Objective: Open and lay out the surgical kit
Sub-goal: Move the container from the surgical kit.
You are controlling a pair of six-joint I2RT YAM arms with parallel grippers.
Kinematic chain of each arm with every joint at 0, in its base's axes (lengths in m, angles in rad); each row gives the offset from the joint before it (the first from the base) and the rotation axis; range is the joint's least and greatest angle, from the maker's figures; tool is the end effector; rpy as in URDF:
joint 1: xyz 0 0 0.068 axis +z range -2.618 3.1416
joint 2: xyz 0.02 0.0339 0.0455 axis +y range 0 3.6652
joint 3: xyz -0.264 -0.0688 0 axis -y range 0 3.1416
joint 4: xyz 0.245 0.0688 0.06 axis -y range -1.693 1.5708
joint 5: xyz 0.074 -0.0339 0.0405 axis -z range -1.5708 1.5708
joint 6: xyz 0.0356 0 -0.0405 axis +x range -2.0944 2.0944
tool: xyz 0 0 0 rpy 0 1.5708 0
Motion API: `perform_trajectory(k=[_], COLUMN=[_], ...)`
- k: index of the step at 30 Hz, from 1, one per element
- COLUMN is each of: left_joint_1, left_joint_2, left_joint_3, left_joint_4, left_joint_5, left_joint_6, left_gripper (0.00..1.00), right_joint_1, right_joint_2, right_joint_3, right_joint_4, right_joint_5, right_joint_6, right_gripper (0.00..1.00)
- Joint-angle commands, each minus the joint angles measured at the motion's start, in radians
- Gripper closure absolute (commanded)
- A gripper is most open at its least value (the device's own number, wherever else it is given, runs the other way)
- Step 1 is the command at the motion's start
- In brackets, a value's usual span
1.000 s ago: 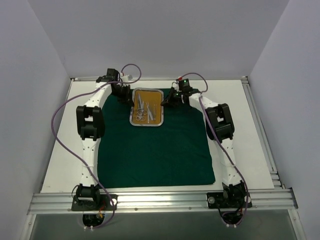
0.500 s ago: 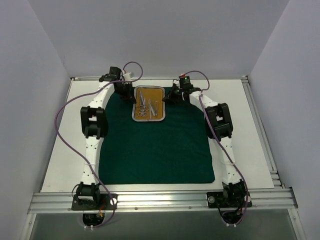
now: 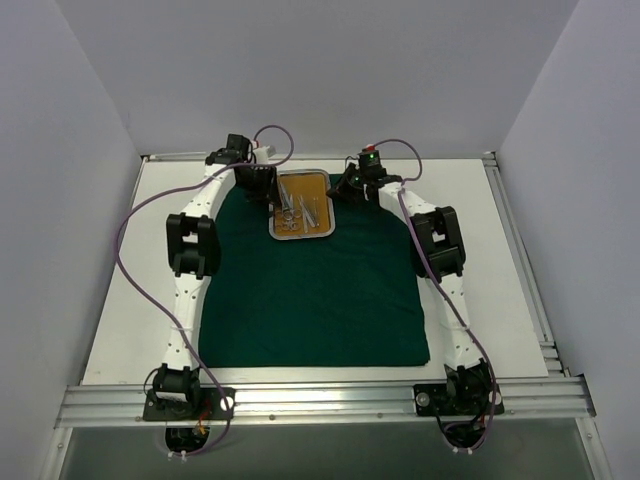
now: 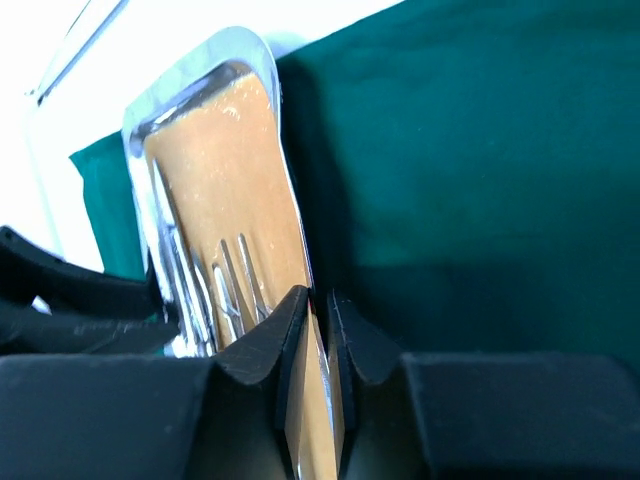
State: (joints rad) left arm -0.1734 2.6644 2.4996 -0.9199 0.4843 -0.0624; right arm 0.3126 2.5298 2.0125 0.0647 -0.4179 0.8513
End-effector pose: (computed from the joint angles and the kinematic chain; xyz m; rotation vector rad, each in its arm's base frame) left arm 0.5441 -0.1121 0.1605 0.3064 2.6145 -0.7211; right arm 0.5423 0.1904 0.1495 0.2988 2.1602 1.1264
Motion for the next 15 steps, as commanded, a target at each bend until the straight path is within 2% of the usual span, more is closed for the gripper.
perform_trajectory(k=[1, 5, 12, 15], left_joint_1=[-0.023, -0.017, -0.002, 0.011], left_joint_2=[-0.012, -0.043, -0.112, -0.155], left_joint_3=[0.021, 0.008, 0.004, -0.024], left_joint_4=[0.0, 0.01, 0.001, 0.003], left_joint_5=[0.004, -0.05, -0.085, -0.095], left_joint_6=[0.021, 0.049, 0.09, 0.102], left_gripper=[0.45, 0.39, 0.33, 0.32], right_joint_1=[-0.009, -0.009, -0.006, -0.006], right_joint_2=[0.0, -0.025, -0.062, -0.103], right_joint_3=[0.042, 0.019, 0.005, -0.008], right_joint_4=[0.038, 0.029, -0.003, -0.029], right_joint_5=[0.086, 0.111, 0.142, 0.182], right_joint_6=[0.005, -0.015, -0.055, -0.095], right_gripper=[0.89, 0.84, 0.71, 0.69])
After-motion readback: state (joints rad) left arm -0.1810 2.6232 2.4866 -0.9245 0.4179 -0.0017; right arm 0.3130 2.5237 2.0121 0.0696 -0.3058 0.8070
